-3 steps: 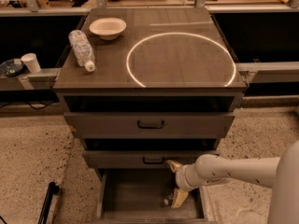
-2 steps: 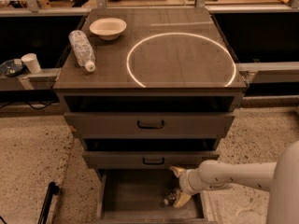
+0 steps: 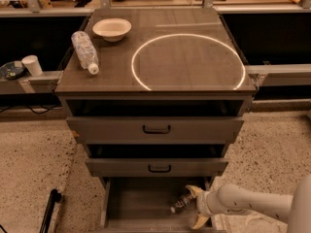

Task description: Pick water bottle from bottom drawer and place on counter

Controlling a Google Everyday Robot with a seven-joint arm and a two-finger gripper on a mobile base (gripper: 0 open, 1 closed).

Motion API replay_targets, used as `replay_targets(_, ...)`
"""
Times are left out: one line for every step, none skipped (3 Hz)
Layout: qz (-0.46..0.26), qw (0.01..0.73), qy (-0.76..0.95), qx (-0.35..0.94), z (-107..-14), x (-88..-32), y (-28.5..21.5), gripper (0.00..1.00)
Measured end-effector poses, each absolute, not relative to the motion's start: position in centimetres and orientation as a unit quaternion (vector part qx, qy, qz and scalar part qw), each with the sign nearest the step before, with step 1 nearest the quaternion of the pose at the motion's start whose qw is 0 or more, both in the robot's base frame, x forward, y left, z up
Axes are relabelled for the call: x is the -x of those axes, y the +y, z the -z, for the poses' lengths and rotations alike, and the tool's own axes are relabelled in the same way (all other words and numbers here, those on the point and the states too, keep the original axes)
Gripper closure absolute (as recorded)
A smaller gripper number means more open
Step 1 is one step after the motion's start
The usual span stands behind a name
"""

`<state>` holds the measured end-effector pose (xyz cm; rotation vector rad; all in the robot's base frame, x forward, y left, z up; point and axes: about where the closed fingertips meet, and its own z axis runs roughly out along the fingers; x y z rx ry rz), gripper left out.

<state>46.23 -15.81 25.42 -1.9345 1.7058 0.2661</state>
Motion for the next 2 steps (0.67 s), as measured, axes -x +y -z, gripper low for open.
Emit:
replay_targets(-0.095,0.282,0.614,0.731,-22.8,-46.9,-16.3,0.09)
replay_targets(-0.099,0.288,0.603,0.737,-20.7,-48.2,-16.5,0.11)
